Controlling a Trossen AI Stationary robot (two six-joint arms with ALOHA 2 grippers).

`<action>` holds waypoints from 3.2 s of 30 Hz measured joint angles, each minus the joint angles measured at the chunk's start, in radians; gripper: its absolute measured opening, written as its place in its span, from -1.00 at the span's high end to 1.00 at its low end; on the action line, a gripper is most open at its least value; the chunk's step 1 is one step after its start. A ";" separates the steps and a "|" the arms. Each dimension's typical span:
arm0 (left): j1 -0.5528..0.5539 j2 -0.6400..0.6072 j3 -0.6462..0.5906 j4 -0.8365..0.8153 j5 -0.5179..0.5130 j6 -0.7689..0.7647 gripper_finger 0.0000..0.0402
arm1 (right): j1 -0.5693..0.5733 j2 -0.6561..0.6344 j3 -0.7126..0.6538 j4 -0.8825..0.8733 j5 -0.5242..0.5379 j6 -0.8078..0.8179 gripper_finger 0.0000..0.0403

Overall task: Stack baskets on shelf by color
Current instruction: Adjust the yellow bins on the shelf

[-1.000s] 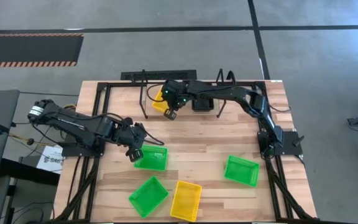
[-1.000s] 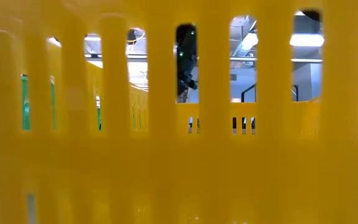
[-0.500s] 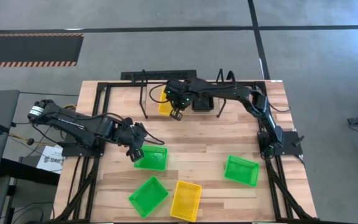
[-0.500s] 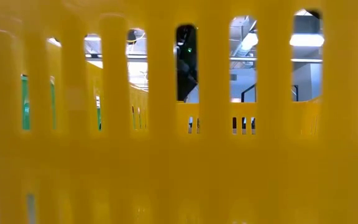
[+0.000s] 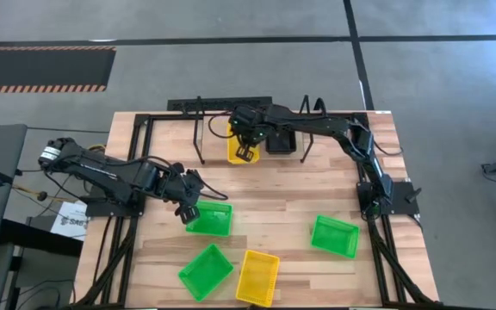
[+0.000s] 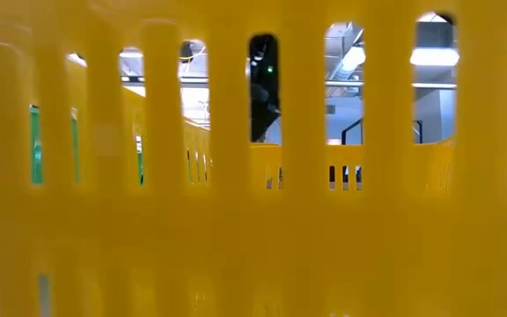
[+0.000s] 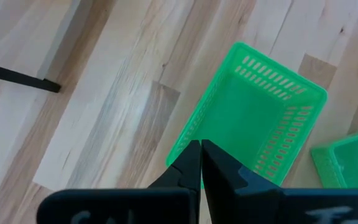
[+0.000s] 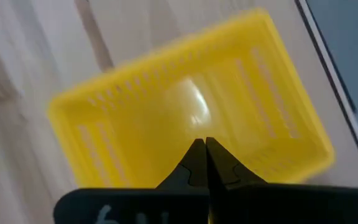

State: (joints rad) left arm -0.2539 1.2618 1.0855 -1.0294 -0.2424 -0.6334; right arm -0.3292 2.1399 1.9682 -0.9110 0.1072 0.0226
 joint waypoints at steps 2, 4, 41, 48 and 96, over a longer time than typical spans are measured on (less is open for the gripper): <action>0.000 0.000 0.000 0.000 0.000 0.000 1.00 | -0.007 0.001 0.000 0.024 -0.030 -0.001 1.00; 0.000 0.000 0.000 0.000 0.000 -0.004 1.00 | -0.020 0.006 0.000 0.040 -0.042 -0.007 1.00; 0.000 0.000 0.000 0.059 -0.036 -0.045 1.00 | -0.121 0.009 -0.011 0.012 0.011 -0.099 1.00; 0.000 0.000 0.000 0.058 -0.051 -0.069 1.00 | -0.116 0.009 -0.011 0.018 -0.003 -0.083 1.00; 0.000 0.000 0.000 0.056 -0.050 -0.087 1.00 | -0.160 0.060 0.007 0.013 0.000 -0.137 1.00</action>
State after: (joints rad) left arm -0.2535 1.2617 1.0855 -0.9730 -0.2924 -0.7207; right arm -0.4896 2.2002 1.9751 -0.8978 0.1070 -0.1146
